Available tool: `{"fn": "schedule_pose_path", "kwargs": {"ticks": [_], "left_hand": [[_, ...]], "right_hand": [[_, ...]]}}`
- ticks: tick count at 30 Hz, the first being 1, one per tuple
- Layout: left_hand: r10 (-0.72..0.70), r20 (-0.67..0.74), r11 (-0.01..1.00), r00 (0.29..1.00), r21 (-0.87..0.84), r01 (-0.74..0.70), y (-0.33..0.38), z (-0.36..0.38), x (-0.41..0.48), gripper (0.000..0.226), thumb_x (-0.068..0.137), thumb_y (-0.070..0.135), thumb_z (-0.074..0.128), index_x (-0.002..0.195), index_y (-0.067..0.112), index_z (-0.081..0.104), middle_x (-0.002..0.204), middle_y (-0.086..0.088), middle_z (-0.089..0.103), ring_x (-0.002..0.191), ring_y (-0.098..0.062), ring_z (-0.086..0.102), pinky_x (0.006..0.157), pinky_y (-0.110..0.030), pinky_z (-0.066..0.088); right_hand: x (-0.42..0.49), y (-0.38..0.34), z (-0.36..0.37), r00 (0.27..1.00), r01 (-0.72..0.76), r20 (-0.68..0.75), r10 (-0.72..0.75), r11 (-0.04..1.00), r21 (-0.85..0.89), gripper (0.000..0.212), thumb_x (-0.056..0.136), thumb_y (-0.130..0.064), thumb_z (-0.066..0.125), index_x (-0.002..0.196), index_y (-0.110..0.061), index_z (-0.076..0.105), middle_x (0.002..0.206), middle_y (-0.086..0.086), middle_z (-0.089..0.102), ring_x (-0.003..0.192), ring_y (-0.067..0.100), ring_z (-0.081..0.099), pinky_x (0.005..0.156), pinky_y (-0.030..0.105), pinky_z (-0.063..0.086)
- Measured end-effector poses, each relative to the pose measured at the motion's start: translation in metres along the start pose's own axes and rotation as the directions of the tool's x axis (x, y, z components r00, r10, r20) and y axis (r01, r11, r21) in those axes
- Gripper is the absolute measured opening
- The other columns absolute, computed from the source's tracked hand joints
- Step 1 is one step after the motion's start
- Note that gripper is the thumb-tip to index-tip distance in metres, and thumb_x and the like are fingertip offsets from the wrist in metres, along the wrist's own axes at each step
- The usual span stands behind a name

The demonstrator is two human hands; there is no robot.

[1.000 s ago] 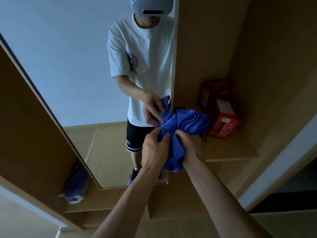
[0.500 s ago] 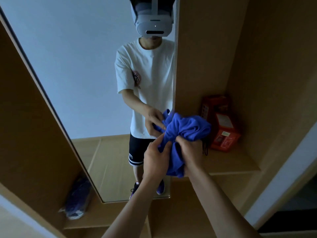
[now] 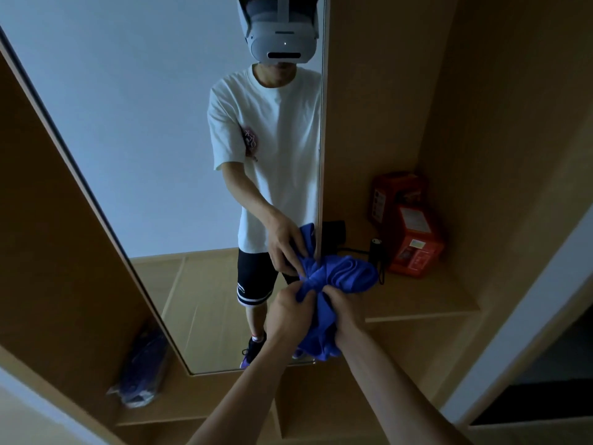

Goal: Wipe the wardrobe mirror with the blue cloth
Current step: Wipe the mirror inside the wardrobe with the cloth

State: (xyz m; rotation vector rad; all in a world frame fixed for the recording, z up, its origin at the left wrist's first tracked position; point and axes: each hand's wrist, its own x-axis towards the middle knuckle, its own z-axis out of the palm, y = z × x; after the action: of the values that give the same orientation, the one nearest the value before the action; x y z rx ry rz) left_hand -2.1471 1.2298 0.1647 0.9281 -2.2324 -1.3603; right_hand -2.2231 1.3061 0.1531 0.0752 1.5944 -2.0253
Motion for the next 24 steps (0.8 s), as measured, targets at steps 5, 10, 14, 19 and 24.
{"fn": "schedule_pose_path", "kwargs": {"ticks": [5, 10, 14, 19, 24], "left_hand": [[0.126, -0.169, 0.984, 0.978, -0.102, -0.144, 0.053, -0.020, -0.007, 0.015, 0.097, 0.036, 0.059, 0.100, 0.027, 0.071, 0.086, 0.001, 0.073, 0.081, -0.020, 0.069, 0.069, -0.036, 0.053], [0.247, -0.286, 0.939, 0.926, -0.167, -0.302, 0.110, -0.047, -0.007, 0.018, 0.097, 0.033, 0.060, 0.079, 0.030, 0.063, 0.071, 0.005, 0.067, 0.068, -0.014, 0.063, 0.058, -0.034, 0.046], [0.278, -0.305, 0.929, 0.911, -0.154, -0.335, 0.124, -0.054, -0.004, 0.022, 0.097, 0.033, 0.060, 0.076, 0.038, 0.058, 0.071, 0.009, 0.065, 0.068, -0.011, 0.061, 0.058, -0.026, 0.039], [0.188, -0.217, 0.956, 0.958, -0.183, -0.229, 0.083, -0.035, -0.007, 0.024, 0.098, 0.037, 0.059, 0.115, 0.022, 0.069, 0.097, -0.004, 0.073, 0.091, -0.025, 0.069, 0.070, -0.031, 0.051], [0.124, -0.187, 0.978, 0.974, -0.141, -0.152, 0.061, -0.025, -0.010, 0.029, 0.098, 0.036, 0.059, 0.125, 0.034, 0.068, 0.101, 0.008, 0.073, 0.096, -0.013, 0.068, 0.087, -0.043, 0.057]], "right_hand": [[-0.019, -0.049, 0.020, 0.967, 0.253, 0.018, -0.253, 0.967, 0.021, 0.020, 0.085, 0.007, 0.057, 0.074, -0.010, 0.057, 0.069, 0.005, 0.062, 0.063, 0.021, 0.063, 0.064, 0.036, 0.053], [-0.038, -0.111, 0.042, 0.879, 0.477, 0.029, -0.476, 0.879, -0.001, 0.008, 0.082, 0.006, 0.061, 0.081, -0.001, 0.057, 0.069, 0.012, 0.061, 0.064, 0.021, 0.061, 0.062, 0.036, 0.053], [-0.043, -0.126, 0.047, 0.837, 0.546, 0.037, -0.546, 0.838, 0.005, 0.004, 0.081, 0.006, 0.061, 0.081, 0.004, 0.057, 0.075, 0.022, 0.059, 0.069, 0.029, 0.059, 0.068, 0.044, 0.052], [-0.033, -0.088, 0.034, 0.886, 0.464, -0.013, -0.464, 0.886, 0.008, 0.023, 0.079, 0.007, 0.061, 0.068, -0.012, 0.056, 0.057, -0.005, 0.059, 0.054, 0.013, 0.059, 0.052, 0.029, 0.048], [-0.025, -0.061, 0.025, 0.941, 0.338, -0.016, -0.338, 0.941, 0.017, 0.015, 0.079, 0.006, 0.061, 0.082, -0.009, 0.066, 0.067, 0.001, 0.067, 0.064, 0.021, 0.067, 0.063, 0.038, 0.054]]}}
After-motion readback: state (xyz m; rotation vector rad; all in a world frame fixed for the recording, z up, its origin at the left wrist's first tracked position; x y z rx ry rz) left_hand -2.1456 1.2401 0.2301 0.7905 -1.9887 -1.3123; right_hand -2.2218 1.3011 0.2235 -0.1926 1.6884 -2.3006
